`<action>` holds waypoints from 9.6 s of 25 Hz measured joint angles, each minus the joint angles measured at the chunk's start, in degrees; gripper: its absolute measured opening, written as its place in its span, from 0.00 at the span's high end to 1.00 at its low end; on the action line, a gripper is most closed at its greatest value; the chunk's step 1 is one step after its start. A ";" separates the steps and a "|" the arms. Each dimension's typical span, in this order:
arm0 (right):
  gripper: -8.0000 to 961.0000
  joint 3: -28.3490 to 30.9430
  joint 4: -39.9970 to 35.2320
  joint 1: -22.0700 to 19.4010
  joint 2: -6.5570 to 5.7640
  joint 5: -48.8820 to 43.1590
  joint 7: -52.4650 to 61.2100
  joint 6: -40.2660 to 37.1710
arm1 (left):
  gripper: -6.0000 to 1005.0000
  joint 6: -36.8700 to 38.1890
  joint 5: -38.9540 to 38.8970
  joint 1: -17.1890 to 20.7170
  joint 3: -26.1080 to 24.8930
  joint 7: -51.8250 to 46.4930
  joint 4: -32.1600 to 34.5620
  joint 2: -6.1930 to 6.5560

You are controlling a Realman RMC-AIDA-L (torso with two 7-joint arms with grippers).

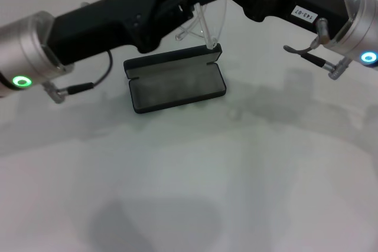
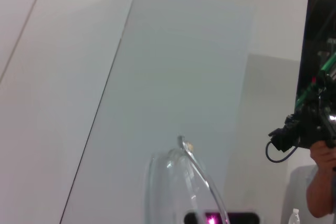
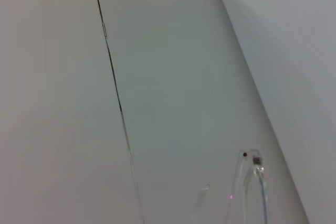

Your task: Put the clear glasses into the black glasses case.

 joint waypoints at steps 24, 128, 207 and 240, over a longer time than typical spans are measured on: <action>0.87 -0.17 -0.86 0.76 -0.11 -3.17 -0.14 1.40 | 0.90 -1.55 0.84 0.16 -0.81 -6.60 10.55 1.98; 0.87 1.84 -4.53 -0.01 -0.48 -13.15 3.44 5.74 | 0.90 -1.64 3.21 3.23 -6.01 -6.71 16.69 -0.27; 0.86 -26.91 -23.72 18.40 0.28 -97.13 42.30 48.30 | 0.90 1.32 34.62 13.32 -9.59 -6.45 23.46 2.42; 0.86 -29.99 -20.65 18.71 0.28 -92.34 42.99 54.42 | 0.90 1.18 34.55 12.75 -9.60 -6.45 22.92 1.99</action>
